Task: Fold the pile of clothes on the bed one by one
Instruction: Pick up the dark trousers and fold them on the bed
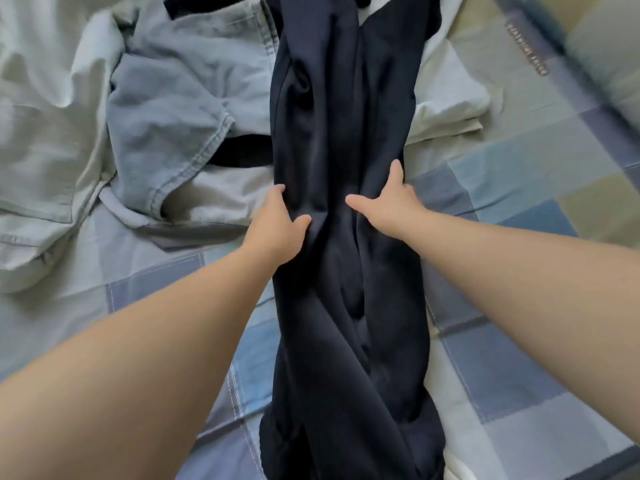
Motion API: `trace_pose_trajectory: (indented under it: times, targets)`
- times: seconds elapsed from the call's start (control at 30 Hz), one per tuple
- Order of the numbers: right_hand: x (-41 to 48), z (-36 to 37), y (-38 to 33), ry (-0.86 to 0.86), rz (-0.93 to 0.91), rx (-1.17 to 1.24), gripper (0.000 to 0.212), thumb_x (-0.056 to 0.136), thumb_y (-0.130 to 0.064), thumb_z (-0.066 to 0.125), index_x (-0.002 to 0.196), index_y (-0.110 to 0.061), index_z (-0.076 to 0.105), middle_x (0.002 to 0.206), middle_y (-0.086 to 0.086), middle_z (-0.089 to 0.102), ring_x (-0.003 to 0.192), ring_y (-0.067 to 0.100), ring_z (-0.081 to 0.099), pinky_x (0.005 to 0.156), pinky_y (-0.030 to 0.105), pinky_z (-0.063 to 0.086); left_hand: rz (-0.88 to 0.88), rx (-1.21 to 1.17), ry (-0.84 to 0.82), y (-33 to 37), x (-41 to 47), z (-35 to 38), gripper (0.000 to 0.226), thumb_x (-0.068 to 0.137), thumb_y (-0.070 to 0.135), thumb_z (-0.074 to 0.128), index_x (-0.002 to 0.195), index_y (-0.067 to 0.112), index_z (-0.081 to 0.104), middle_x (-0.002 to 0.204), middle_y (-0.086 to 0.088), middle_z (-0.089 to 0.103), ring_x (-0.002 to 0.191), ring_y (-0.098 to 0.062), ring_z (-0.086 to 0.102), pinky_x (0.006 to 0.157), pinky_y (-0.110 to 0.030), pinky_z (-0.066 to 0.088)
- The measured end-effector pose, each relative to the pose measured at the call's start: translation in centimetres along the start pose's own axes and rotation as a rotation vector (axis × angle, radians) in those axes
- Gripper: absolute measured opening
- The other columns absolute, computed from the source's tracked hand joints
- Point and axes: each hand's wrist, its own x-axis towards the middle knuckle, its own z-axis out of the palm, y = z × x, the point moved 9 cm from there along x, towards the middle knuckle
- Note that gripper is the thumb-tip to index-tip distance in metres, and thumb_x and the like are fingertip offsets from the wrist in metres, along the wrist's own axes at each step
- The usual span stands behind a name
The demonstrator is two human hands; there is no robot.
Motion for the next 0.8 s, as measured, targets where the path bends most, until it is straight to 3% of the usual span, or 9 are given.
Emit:
trace_pose_trajectory:
  times: [0.07,0.13,0.23,0.4,0.5,0.57,0.63,0.7,0.8]
  targets:
    - [1.8,1.1,0.9,-0.051,0.038,0.026,0.100,0.095,-0.044,0.063,0.159,-0.023,-0.010,0.153,0.014,0.036,0.126,0.036,0.051,0.097,0.040,0.046,0.042,0.059,0.016,-0.3,0.5,1.0,0.053,0.102,0.020,0.052,0.151,0.023,0.033,0.135,-0.004,0.057,0.106,-0.021,0.054,0.085,-0.030,0.040]
    - [3.0,1.7,2.3,-0.044,0.074,0.100,0.077,0.098,-0.025,0.061,0.156,-0.022,0.011,0.135,0.013,0.046,0.111,0.033,0.056,0.093,0.042,0.052,0.038,0.088,-0.028,-1.1,0.0,2.2,0.048,0.101,0.014,0.047,0.146,0.026,0.037,0.120,-0.004,0.061,0.089,-0.017,0.052,0.079,-0.029,0.038]
    - [2.4,1.9,4.1,-0.062,0.075,0.254,0.043,0.092,-0.006,0.051,0.133,-0.016,0.040,0.118,0.010,0.052,0.098,0.031,0.057,0.084,0.042,0.056,0.003,0.171,-0.189,-2.8,-1.8,3.9,0.049,0.097,0.011,0.047,0.143,0.027,0.042,0.125,-0.003,0.061,0.104,-0.023,0.056,0.085,-0.030,0.039]
    - [-4.8,-1.1,6.1,-0.190,0.078,0.435,0.037,0.090,0.000,0.050,0.119,-0.021,0.055,0.108,0.001,0.066,0.089,0.025,0.061,0.073,0.038,0.057,-0.136,0.298,-0.485,-3.8,-10.0,4.1,0.047,0.087,0.007,0.046,0.131,0.025,0.048,0.123,-0.001,0.062,0.110,-0.028,0.057,0.096,-0.039,0.048]
    - [-10.9,-3.2,7.2,-0.297,0.088,0.469,0.040,0.089,0.005,0.050,0.111,-0.026,0.061,0.115,0.013,0.069,0.088,0.024,0.061,0.076,0.042,0.057,-0.234,0.317,-0.712,-3.3,-17.7,4.5,0.046,0.086,0.010,0.047,0.128,0.029,0.050,0.122,0.001,0.062,0.109,-0.026,0.060,0.094,-0.040,0.052]
    - [-15.0,-5.3,7.7,-0.319,0.110,0.511,0.044,0.091,0.009,0.046,0.116,-0.023,0.062,0.113,0.018,0.068,0.083,0.019,0.059,0.070,0.032,0.056,-0.260,0.341,-0.796,-2.1,-21.8,4.1,0.036,0.088,0.014,0.051,0.120,0.029,0.054,0.118,-0.002,0.063,0.105,-0.027,0.064,0.090,-0.041,0.057]
    - [-19.1,-8.0,7.2,-0.321,0.112,0.539,0.050,0.092,0.010,0.042,0.120,-0.026,0.064,0.102,0.003,0.070,0.078,0.011,0.060,0.060,0.019,0.053,-0.264,0.352,-0.836,-0.1,-25.0,3.3,0.021,0.092,0.020,0.057,0.112,0.026,0.058,0.112,-0.004,0.064,0.100,-0.029,0.067,0.081,-0.036,0.059]
    - [-22.7,-11.7,6.4,-0.288,0.085,0.581,0.056,0.090,0.011,0.042,0.123,-0.029,0.065,0.103,-0.013,0.071,0.091,0.007,0.064,0.071,0.015,0.051,-0.223,0.407,-0.827,2.7,-27.2,1.7,0.020,0.096,0.031,0.057,0.115,0.025,0.061,0.112,-0.001,0.064,0.101,-0.027,0.066,0.083,-0.032,0.054]
    - [-28.3,-17.3,3.5,-0.305,-0.018,0.654,0.057,0.089,0.012,0.041,0.119,-0.029,0.069,0.116,-0.010,0.073,0.114,0.011,0.064,0.097,0.023,0.047,-0.062,0.416,-0.602,8.8,-28.2,-2.2,0.054,0.100,0.037,0.054,0.149,0.026,0.037,0.148,-0.005,0.047,0.129,-0.029,0.050,0.106,-0.039,0.042]
